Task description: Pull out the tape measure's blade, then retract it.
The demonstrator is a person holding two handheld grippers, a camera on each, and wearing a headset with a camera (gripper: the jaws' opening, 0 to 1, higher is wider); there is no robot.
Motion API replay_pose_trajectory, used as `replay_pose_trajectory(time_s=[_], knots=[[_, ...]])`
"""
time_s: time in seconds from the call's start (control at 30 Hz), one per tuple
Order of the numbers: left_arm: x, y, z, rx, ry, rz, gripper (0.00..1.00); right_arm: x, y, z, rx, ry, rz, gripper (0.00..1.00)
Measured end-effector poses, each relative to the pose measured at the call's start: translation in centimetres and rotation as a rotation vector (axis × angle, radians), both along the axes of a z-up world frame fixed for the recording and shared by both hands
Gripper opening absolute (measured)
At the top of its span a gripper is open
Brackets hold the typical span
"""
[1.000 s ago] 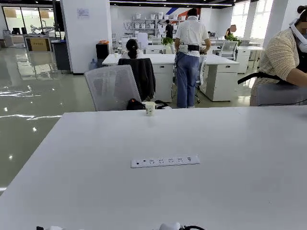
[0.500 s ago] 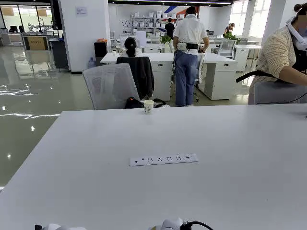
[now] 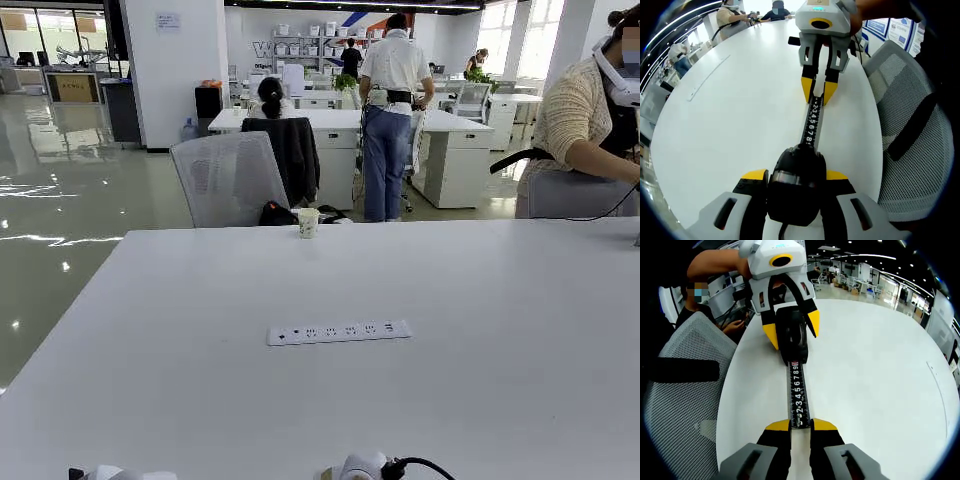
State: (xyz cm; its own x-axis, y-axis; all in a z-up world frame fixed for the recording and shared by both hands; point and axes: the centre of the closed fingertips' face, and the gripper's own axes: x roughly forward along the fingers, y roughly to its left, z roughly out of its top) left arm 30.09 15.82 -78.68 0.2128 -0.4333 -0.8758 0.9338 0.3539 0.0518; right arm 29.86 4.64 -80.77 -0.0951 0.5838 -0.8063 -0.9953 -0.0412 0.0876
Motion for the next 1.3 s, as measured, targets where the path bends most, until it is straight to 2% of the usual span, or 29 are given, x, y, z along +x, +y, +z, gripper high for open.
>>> replay_pose_trajectory(time_s=[1.3], knots=[[0.2, -0.1, -0.1, -0.001, -0.002, 0.003, 0.36, 0.5, -3.5, 0.0, -0.002, 0.015, -0.029, 0.10]])
